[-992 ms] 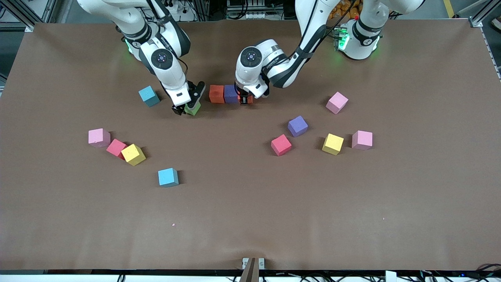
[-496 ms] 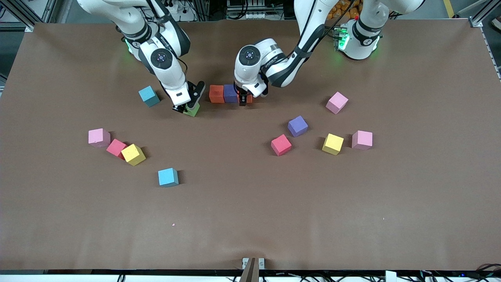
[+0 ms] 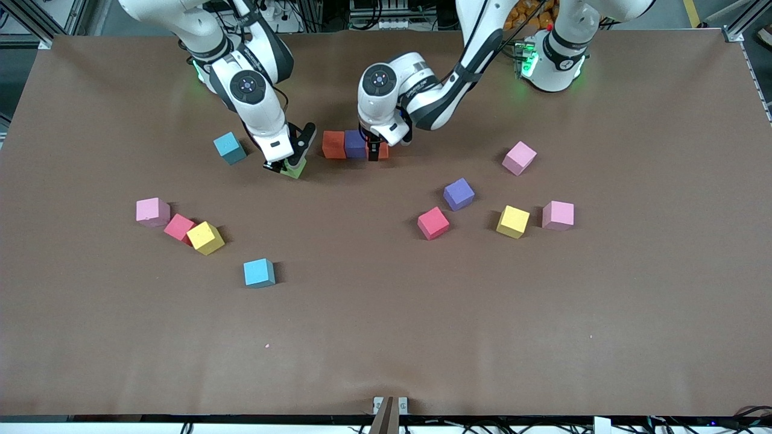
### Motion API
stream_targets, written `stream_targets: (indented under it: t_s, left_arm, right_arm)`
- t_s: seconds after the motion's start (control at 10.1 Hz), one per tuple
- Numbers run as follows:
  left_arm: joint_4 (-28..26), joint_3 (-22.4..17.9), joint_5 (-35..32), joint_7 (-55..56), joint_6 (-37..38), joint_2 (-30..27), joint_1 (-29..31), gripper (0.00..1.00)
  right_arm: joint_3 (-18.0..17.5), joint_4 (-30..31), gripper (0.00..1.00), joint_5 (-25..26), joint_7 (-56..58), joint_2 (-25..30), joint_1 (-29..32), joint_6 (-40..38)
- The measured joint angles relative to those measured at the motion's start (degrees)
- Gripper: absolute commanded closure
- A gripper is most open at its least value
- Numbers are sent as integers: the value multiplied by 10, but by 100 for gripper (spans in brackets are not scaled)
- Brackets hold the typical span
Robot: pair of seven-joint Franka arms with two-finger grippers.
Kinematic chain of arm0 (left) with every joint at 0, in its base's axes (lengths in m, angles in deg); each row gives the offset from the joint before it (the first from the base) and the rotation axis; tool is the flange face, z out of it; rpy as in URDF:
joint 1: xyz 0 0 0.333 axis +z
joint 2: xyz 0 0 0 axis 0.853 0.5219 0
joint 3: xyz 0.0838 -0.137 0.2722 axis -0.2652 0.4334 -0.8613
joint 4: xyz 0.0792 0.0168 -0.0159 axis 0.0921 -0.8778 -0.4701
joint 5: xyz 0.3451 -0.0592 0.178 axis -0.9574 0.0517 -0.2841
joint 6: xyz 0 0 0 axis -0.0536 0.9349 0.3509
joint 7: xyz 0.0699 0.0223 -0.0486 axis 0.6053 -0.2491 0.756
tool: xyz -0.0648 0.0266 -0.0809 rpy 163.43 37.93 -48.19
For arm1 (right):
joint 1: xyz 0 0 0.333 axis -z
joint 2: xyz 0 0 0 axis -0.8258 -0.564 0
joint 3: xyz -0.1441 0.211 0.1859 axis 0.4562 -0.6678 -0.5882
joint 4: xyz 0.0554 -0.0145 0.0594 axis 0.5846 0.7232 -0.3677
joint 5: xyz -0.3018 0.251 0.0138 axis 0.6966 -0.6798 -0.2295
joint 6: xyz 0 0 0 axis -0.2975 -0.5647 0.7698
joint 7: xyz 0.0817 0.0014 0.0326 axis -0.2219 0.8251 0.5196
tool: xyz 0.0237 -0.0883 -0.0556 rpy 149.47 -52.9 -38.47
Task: Form number 2 with 11 blocks
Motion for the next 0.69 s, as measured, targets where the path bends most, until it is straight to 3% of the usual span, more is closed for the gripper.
stream_targets:
  t_s: [0.4, 0.69]
  left_arm:
    - [5, -8, -22, -20, 63, -45, 65, 0]
    - [51, -12, -41, -36, 90, -35, 181, 0]
  right_arm:
    - [3, -58, 72, -4, 0, 12, 19, -62]
    - [0, -72, 72, -107, -4, 13, 23, -61]
